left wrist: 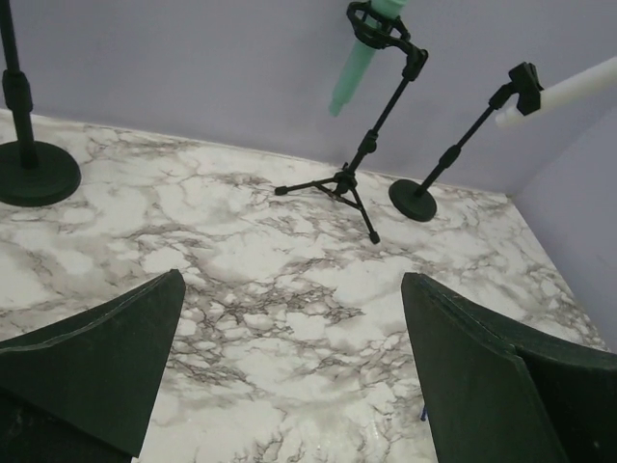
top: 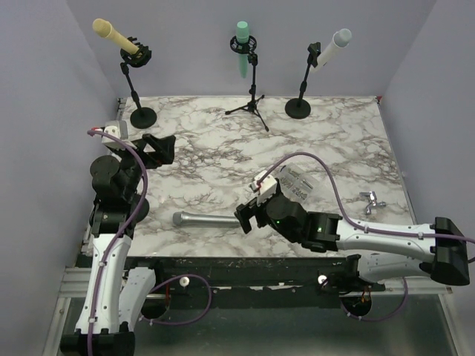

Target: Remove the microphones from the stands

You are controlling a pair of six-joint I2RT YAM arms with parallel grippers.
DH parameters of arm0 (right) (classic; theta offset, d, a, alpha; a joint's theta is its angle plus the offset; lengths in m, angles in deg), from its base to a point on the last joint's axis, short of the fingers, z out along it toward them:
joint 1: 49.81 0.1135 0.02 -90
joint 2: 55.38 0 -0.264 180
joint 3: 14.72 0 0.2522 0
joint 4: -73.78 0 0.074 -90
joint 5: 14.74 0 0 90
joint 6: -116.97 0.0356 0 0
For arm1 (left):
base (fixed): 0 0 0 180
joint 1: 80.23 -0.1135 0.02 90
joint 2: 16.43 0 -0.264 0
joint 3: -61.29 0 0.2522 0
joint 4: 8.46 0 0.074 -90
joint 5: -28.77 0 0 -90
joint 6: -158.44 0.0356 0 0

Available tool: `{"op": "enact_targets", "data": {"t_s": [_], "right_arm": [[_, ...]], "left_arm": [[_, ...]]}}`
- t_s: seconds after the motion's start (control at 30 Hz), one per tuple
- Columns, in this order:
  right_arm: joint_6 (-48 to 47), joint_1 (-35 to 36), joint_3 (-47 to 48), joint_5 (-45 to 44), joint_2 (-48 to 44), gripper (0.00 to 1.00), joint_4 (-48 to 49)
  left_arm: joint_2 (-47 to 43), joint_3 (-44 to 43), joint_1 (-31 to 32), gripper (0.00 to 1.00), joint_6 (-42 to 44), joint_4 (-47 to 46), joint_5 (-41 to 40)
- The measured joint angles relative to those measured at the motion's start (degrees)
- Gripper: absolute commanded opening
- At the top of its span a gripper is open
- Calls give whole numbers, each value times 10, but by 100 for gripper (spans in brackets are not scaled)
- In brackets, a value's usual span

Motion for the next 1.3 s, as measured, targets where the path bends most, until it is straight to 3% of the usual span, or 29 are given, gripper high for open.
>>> {"op": "enact_targets", "data": {"t_s": [0.53, 0.8, 1.07, 1.3], "right_arm": [[31, -51, -13, -54, -33, 100, 35], [40, -171, 7, -24, -24, 100, 25], [30, -322, 166, 76, 104, 100, 35], [29, -410, 331, 118, 305, 100, 73]], "left_arm": [[7, 1, 44, 98, 37, -10, -19], [32, 1, 46, 97, 36, -9, -19], [32, 1, 57, 97, 34, -9, -16], [36, 3, 63, 97, 13, -23, 11]]}}
